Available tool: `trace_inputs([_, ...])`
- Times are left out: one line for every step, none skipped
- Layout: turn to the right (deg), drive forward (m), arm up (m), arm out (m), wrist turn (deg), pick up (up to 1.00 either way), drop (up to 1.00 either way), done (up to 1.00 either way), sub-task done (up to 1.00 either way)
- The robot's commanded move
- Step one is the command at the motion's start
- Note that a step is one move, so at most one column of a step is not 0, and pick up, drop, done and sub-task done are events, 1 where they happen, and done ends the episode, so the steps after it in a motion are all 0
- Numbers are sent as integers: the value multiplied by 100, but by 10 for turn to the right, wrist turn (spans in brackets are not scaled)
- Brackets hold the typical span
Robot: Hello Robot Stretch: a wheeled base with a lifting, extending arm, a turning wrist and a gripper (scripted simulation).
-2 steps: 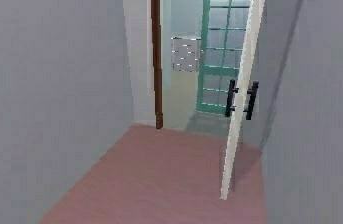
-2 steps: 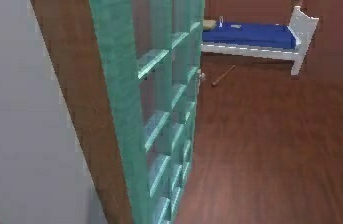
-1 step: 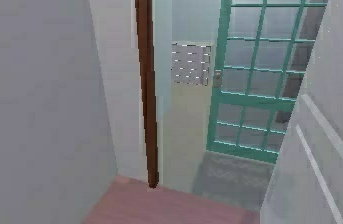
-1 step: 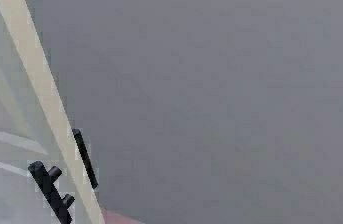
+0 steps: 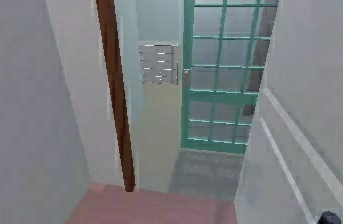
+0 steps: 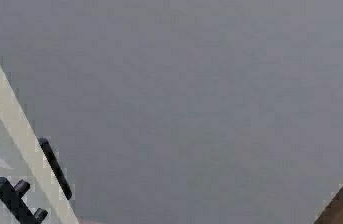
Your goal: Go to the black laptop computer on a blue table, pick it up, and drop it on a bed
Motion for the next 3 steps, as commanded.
trace_inputs([0, 20, 0, 0, 0, 0, 0, 0, 0])
trace_inputs([-240, 0, 0, 0, 0, 0, 0, 0, 0])
trace_inputs([0, 5, 0, 0, 0, 0, 0, 0, 0])
